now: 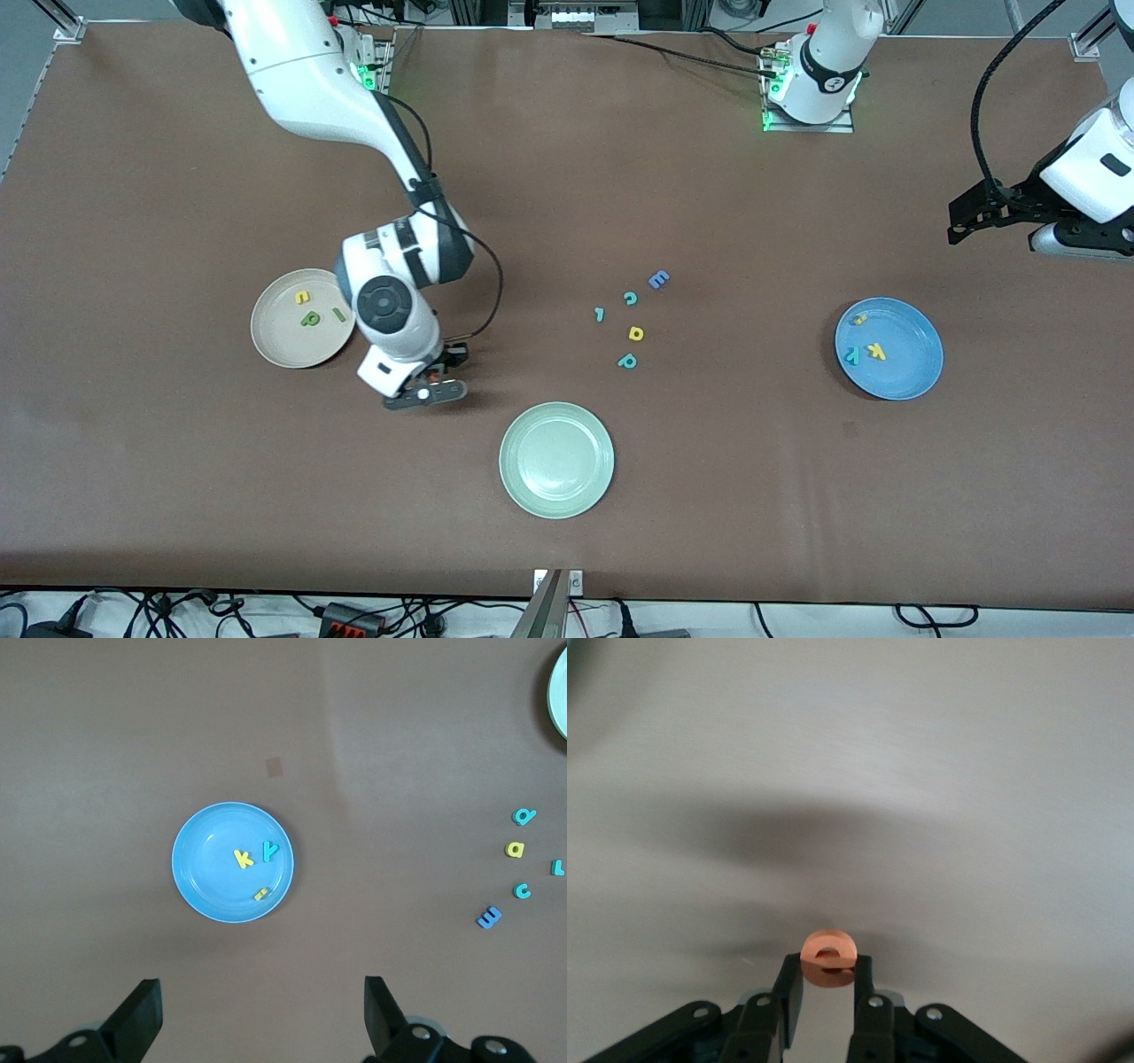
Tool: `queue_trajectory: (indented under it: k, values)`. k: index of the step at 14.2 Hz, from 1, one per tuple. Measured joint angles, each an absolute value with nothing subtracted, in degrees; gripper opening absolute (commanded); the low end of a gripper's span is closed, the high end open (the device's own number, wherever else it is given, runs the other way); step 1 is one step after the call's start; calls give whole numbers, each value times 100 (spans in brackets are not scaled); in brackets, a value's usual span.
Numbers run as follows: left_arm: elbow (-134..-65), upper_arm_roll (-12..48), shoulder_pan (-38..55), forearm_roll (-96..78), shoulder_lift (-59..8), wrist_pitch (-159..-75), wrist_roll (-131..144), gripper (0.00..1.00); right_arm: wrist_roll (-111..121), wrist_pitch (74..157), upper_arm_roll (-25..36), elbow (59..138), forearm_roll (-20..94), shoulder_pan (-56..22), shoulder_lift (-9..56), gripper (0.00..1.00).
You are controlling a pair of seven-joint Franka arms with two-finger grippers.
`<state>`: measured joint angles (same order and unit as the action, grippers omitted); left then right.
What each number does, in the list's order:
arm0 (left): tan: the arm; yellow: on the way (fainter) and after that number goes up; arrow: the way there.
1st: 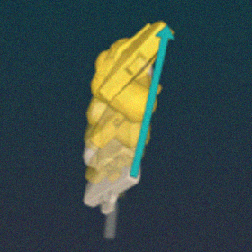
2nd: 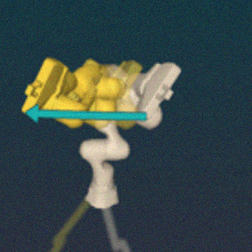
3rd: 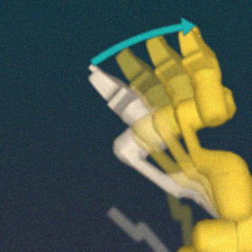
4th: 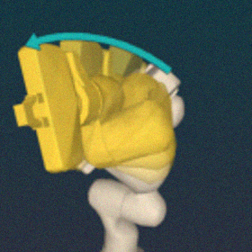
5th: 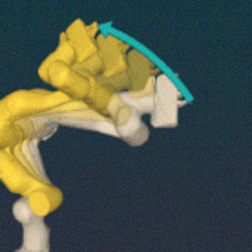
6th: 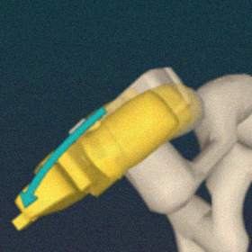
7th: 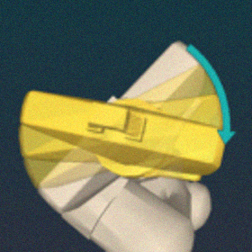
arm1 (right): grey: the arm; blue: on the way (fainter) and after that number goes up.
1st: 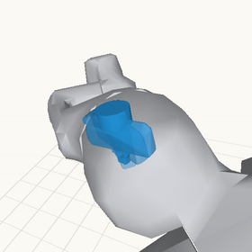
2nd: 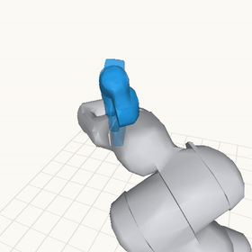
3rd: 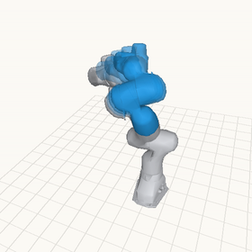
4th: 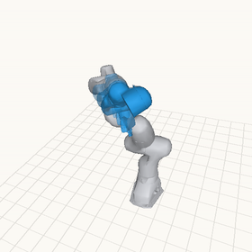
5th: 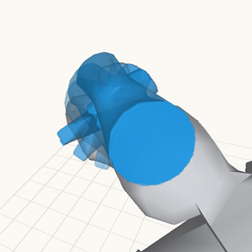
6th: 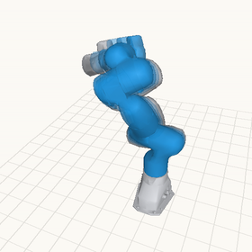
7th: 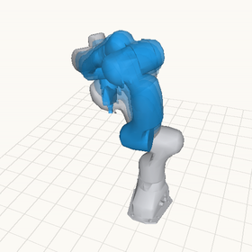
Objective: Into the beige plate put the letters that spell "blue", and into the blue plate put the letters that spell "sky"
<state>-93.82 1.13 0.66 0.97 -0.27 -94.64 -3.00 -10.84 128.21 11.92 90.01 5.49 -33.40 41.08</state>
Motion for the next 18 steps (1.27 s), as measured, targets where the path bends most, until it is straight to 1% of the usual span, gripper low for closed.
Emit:
queue_trajectory:
  k: [4,7,9,11,12,13,14,15,16,18]
  values:
    - [-9380,116,68,97,-27,-9458,-296,100,-935,12723,1736,10184,549,-3272,3210,10]
    - [-9379,116,69,97,-27,-9453,-295,100,-538,12715,1871,11086,548,-2905,2659,11]
    - [-9379,117,70,97,-27,-9452,-295,100,-318,12706,1885,11498,548,-2640,2425,12]
    - [-9379,117,71,97,-27,-9452,-295,100,-202,12704,1886,11734,548,-2511,2330,12]
    - [-9379,117,71,97,-26,-9452,-295,100,-192,12704,1885,11804,548,-2494,2326,15]
    - [-9379,117,71,97,-26,-9451,-295,100,-191,12704,1882,11872,548,-2493,2332,24]
    - [-9379,117,71,97,-26,-9451,-295,100,-191,12704,1875,11927,548,-2494,2337,52]
    - [-9379,117,72,97,-26,-9451,-295,100,-192,12704,1873,11961,548,-2493,2342,89]
    - [-9379,118,72,97,-27,-9451,-295,100,-197,12704,1874,11977,548,-2491,2345,100]
    - [-9379,118,72,97,-27,-9451,-295,100,-211,12674,1874,11970,548,-2487,2342,100]
